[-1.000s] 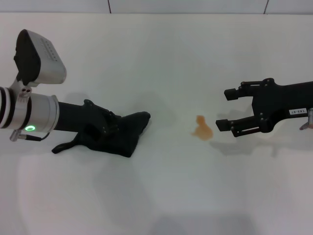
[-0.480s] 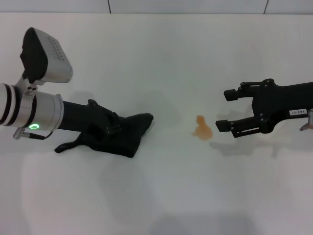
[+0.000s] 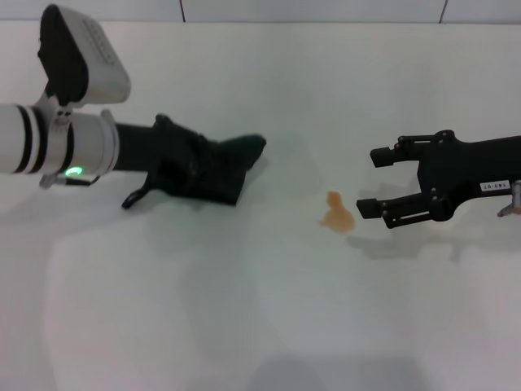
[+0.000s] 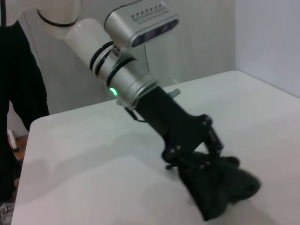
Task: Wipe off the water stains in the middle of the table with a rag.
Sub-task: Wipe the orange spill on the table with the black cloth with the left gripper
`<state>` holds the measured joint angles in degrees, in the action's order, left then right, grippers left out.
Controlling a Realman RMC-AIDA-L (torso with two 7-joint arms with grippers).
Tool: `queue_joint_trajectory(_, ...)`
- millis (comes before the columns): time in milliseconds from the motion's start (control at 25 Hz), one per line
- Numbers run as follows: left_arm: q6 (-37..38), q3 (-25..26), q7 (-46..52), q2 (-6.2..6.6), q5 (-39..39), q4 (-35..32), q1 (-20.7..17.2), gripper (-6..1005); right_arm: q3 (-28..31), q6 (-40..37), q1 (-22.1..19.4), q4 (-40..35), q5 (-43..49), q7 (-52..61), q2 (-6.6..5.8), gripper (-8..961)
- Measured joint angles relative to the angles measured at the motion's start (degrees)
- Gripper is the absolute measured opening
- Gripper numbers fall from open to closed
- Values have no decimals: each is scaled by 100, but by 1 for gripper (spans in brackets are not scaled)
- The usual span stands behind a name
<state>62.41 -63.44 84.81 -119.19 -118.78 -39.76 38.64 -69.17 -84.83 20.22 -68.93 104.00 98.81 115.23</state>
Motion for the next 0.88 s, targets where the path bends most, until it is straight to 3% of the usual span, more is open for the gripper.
queue_joint_trajectory(400, -847, -247, -717, -20, 606, 1010, 760, 142, 2, 34, 54, -17, -4, -20, 0, 841)
queue_joint_trajectory(600, -1012, -391, -1431, -34, 1367, 1576, 1120, 141, -1, 15, 61, -22, -4, -22, 0, 841)
queue_joint_trajectory(880, -1176, -1365, -1823, -57, 2528, 1789, 1207, 141, -40, -2, 61, -25, -3, -20, 0, 841)
